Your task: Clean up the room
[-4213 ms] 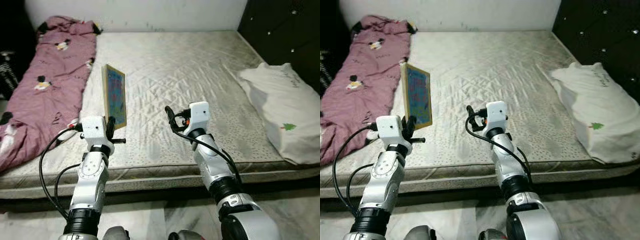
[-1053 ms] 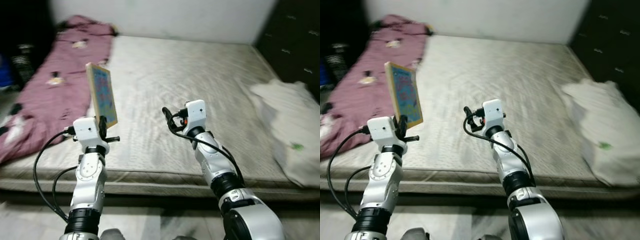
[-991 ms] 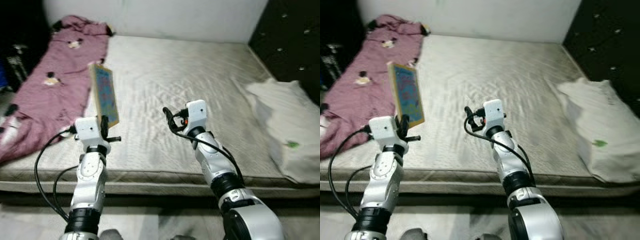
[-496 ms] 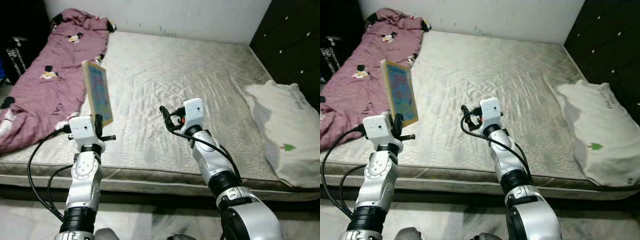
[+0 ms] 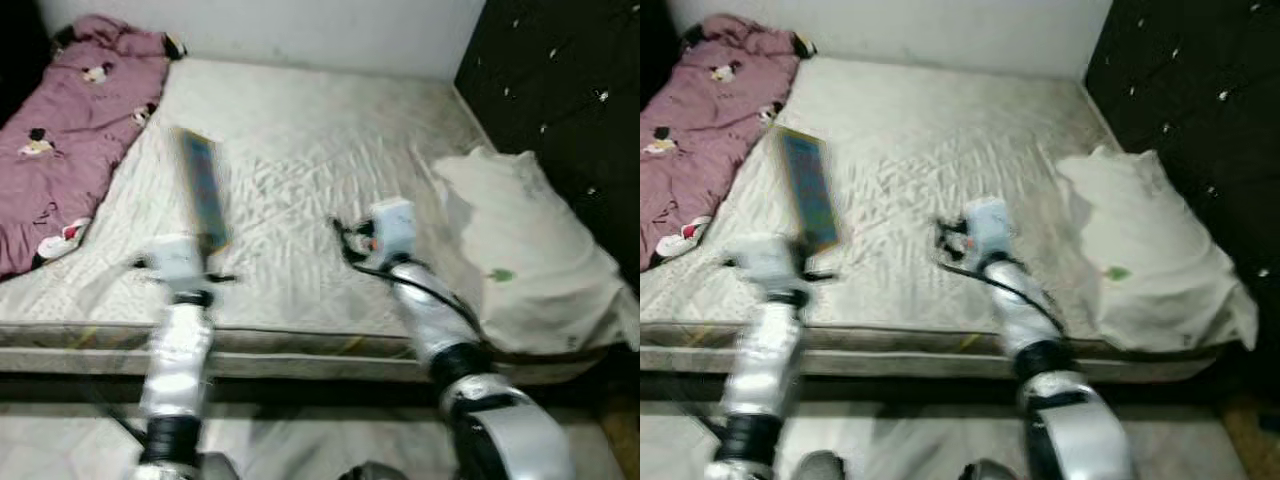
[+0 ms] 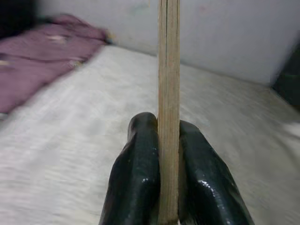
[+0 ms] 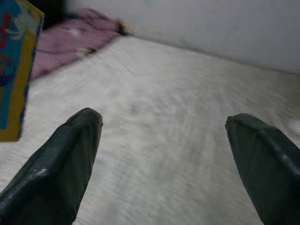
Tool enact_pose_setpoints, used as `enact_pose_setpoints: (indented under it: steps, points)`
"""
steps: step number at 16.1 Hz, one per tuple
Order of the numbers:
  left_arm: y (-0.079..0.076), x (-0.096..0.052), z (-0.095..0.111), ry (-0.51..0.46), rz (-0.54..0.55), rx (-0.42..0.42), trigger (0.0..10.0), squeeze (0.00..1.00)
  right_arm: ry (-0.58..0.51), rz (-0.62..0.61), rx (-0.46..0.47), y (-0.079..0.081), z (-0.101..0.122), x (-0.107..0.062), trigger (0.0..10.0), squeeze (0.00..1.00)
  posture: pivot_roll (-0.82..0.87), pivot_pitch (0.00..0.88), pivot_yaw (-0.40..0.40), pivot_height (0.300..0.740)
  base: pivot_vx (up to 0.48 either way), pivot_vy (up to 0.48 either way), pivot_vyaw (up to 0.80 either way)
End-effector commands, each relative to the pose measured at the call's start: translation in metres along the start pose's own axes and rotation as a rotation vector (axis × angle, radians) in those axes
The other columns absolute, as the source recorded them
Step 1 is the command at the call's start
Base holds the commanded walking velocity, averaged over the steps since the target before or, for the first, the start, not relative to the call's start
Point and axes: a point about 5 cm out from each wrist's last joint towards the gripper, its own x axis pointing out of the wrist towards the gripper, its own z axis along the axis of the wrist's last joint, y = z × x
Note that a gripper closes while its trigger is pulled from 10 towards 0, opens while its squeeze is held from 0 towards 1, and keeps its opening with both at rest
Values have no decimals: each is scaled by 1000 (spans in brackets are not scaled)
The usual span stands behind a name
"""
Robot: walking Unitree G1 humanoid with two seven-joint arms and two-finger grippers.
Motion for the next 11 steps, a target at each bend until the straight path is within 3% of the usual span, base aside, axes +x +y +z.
enact_pose_setpoints:
  steps: [1,6,11]
  points:
    - [5,5,14,-63,4,14,10000,0,-27,23,7,9,8,5,10000,0,84,0,-69,740,0,0,0]
    - [3,5,17,-90,-23,-12,10000,0,-27,22,6,8,8,5,10000,0,81,0,-71,740,0,0,0]
    - [2,5,18,-94,-29,-19,10000,0,-27,22,5,8,8,6,10000,0,81,0,-72,740,288,0,0]
